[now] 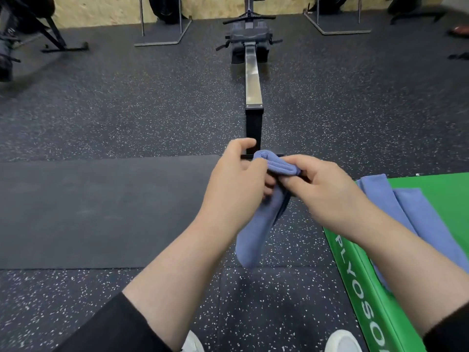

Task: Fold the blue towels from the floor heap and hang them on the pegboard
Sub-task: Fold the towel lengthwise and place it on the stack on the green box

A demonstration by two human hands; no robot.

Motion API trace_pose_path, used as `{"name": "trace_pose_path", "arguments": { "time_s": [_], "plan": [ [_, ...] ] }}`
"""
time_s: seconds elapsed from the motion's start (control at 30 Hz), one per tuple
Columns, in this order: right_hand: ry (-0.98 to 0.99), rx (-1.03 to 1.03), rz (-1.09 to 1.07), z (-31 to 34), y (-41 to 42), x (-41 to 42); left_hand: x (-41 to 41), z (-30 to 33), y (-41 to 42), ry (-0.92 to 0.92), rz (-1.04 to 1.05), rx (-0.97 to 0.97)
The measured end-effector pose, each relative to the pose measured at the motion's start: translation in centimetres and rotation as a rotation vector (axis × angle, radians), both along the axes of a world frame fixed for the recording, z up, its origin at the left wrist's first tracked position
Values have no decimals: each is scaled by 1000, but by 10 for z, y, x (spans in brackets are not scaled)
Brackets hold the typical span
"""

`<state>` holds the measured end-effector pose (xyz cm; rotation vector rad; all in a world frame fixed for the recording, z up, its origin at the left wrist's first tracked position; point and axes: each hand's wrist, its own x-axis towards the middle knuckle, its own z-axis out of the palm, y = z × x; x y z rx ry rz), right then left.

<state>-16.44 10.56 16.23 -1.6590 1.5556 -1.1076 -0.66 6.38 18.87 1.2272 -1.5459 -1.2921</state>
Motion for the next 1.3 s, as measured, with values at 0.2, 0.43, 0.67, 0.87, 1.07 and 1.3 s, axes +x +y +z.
{"name": "trace_pose_path", "arguments": {
  "time_s": [0.2,0.43,0.67,0.87,1.07,1.3],
  "plan": [
    [-104,-24,-39,2,-3,0,16,-6,-8,-178,-198,6],
    [-483,115,-24,-9,-4,6,10,1,-12,45,-65,-116],
    [-207,226,78,-14,1,13,11,6,-22,306,116,33],
    [-247,224,33,-14,1,14,13,-3,-21,398,-24,420],
    [-199,373,50,-16,4,11,19,-6,-30,431,109,401],
    [-197,398,61,-16,7,10,25,-9,-27,447,-9,547]
  ]
}}
